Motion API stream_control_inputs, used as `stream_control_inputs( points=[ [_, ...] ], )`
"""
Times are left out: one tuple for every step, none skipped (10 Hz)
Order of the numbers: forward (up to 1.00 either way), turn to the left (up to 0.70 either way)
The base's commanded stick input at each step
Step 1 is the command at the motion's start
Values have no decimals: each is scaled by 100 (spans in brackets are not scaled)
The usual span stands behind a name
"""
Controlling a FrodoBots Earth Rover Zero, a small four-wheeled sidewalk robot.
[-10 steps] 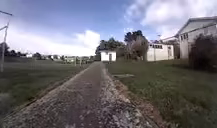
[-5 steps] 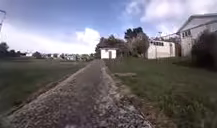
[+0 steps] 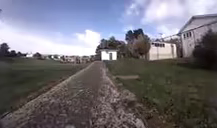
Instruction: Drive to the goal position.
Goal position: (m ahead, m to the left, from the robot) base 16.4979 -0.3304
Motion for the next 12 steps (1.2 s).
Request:
stream_control_inputs(
  points=[
    [70,0],
    [70,0],
    [70,0],
    [70,0],
    [70,0],
    [70,0],
    [70,0],
    [70,0],
    [70,0],
    [70,0],
    [70,0],
    [70,0]
  ],
)
